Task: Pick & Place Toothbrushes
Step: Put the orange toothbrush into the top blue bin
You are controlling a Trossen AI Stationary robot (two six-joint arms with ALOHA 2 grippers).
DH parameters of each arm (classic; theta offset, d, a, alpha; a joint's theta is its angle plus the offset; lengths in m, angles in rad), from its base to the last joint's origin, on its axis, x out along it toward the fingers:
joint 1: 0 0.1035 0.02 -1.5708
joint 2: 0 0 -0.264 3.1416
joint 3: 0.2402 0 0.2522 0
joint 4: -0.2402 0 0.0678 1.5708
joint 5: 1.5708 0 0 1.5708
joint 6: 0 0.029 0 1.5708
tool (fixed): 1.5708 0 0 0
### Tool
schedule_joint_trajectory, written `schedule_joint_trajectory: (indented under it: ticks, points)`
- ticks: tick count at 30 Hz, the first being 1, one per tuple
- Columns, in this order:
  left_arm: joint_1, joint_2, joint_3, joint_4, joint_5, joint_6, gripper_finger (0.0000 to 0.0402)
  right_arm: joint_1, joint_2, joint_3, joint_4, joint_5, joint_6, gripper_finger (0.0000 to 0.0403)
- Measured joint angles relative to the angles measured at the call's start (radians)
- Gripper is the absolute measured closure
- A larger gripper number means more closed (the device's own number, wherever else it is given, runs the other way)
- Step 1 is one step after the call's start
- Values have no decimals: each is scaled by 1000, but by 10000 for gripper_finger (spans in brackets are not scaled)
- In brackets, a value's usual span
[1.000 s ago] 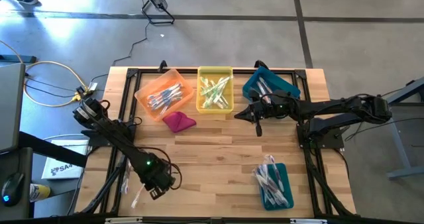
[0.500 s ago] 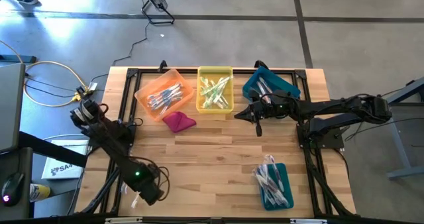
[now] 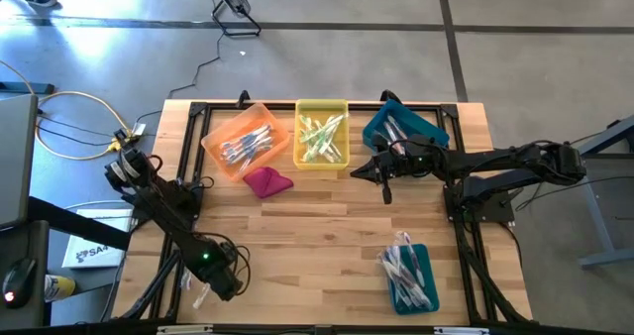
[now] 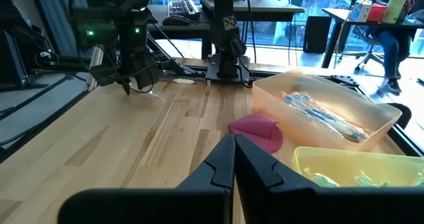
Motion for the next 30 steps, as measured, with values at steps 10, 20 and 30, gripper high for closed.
schedule_joint_trajectory:
  ticks: [10, 20, 30]
  points:
    - [0, -2, -10, 7, -33, 30, 289, 0, 0, 0, 0, 0, 0, 401]
    - [0, -2, -10, 9, -47, 49, 391, 0, 0, 0, 0, 0, 0, 401]
    - [0, -2, -11, 14, -47, 83, 394, 0, 0, 0, 0, 0, 0, 401]
